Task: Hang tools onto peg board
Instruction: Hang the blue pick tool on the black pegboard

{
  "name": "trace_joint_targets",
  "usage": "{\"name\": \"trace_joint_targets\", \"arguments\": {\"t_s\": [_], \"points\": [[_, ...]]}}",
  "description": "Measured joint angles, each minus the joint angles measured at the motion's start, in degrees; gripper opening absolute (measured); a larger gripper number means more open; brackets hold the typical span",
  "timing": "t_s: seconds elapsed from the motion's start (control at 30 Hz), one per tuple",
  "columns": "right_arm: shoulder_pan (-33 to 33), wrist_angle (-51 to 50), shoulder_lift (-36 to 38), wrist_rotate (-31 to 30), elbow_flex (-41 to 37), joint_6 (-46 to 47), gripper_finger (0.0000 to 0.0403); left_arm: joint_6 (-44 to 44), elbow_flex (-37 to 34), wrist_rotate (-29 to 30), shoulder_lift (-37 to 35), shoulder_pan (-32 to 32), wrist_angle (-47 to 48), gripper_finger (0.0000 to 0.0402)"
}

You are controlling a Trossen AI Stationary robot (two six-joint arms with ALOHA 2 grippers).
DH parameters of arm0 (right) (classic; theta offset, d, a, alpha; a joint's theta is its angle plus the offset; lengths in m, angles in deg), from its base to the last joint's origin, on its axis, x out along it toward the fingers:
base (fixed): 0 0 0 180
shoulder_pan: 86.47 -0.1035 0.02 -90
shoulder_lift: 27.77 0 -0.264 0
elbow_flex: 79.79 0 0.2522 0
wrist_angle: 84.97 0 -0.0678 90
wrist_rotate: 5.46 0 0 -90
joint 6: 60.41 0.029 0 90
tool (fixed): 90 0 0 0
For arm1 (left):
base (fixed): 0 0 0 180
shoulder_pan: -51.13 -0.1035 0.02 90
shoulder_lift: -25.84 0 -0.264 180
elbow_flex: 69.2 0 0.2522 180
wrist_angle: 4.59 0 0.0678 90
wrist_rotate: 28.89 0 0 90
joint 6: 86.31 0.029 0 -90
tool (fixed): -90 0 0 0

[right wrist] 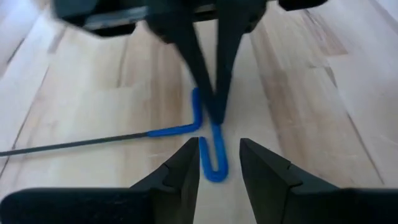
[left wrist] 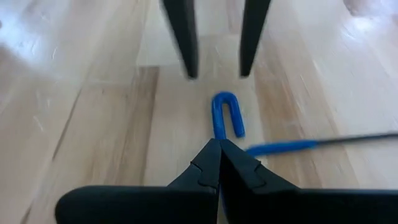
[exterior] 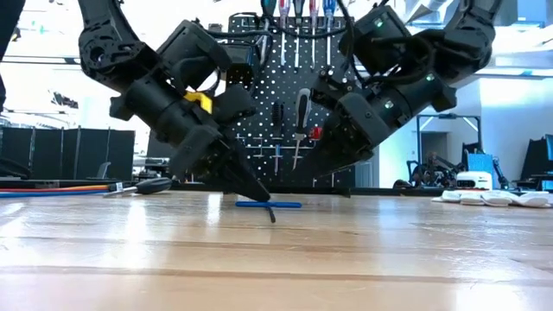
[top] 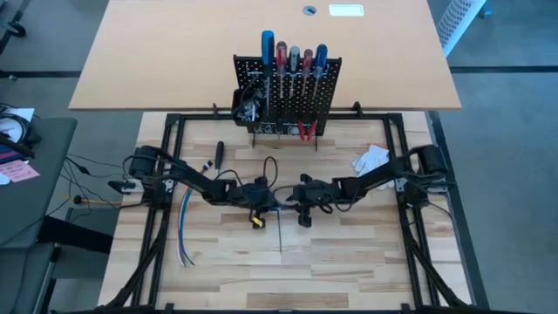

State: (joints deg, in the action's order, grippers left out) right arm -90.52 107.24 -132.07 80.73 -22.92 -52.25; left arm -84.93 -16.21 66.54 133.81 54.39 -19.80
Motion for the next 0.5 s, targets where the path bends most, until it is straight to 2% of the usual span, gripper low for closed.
{"name": "trace_joint_targets", "arguments": {"t_s": [0.23, 0.5], "points": [[2.0, 1.3, 0.0, 4.3, 0.0, 0.8, 0.0100, -0.1, 0.0, 0.4, 1.5, -0.1, -1.1, 0.0000], [1.8, 2.9, 0.0, 5.5, 0.0, -0.7, 0.0009, -0.2, 0.0, 0.2, 1.5, -0.1, -1.1, 0.0000]]}}
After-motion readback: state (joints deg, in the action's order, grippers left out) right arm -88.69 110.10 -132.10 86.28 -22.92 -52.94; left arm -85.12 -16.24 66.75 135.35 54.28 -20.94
